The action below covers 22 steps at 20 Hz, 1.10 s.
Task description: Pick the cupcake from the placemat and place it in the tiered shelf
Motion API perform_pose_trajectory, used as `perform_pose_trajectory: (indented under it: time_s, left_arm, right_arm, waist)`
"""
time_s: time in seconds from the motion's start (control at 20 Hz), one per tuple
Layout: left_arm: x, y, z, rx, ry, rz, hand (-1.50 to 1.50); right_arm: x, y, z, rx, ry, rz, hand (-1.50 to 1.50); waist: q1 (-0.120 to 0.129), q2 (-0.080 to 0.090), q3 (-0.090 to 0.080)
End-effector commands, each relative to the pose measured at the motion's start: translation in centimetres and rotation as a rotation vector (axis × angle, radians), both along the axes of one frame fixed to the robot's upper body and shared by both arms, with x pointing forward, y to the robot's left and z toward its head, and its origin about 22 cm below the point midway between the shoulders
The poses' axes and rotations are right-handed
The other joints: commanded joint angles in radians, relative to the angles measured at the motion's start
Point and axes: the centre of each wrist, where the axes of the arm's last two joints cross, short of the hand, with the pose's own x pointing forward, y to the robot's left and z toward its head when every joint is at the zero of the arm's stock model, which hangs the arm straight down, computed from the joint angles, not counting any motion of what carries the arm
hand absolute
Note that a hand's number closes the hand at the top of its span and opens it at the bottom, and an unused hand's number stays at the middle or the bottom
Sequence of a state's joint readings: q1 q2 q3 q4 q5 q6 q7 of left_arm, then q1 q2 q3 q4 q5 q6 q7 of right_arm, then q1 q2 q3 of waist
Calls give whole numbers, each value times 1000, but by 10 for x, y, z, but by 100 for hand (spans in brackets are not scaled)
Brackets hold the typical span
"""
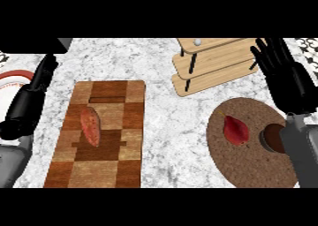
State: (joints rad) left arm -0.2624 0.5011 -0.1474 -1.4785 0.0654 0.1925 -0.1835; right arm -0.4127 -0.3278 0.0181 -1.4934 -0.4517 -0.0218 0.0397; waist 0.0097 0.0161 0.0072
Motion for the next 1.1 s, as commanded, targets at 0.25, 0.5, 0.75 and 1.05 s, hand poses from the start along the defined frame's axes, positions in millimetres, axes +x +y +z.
perform_pose_trajectory:
  time_s: [0.25,0.5,0.75,1.05]
  left_arm:
    - [-19,-38,-46,-168,268,8,0]
    - [-19,-34,-50,-184,280,20,0]
    - [-17,-67,-58,-202,346,-32,0]
    - [-12,-79,-62,-205,356,-32,0]
  right_arm:
    - [-36,-158,-16,-208,181,-236,-150]
    - [-67,-189,-46,-500,278,-632,150]
    - [-93,-182,-132,-262,143,-899,-150]
    - [-116,-230,-111,-217,83,-601,-150]
  waist:
    - [-26,-9,-5]
    - [-55,18,-13]
    - [-19,-8,-3]
    - [-19,-15,-7]
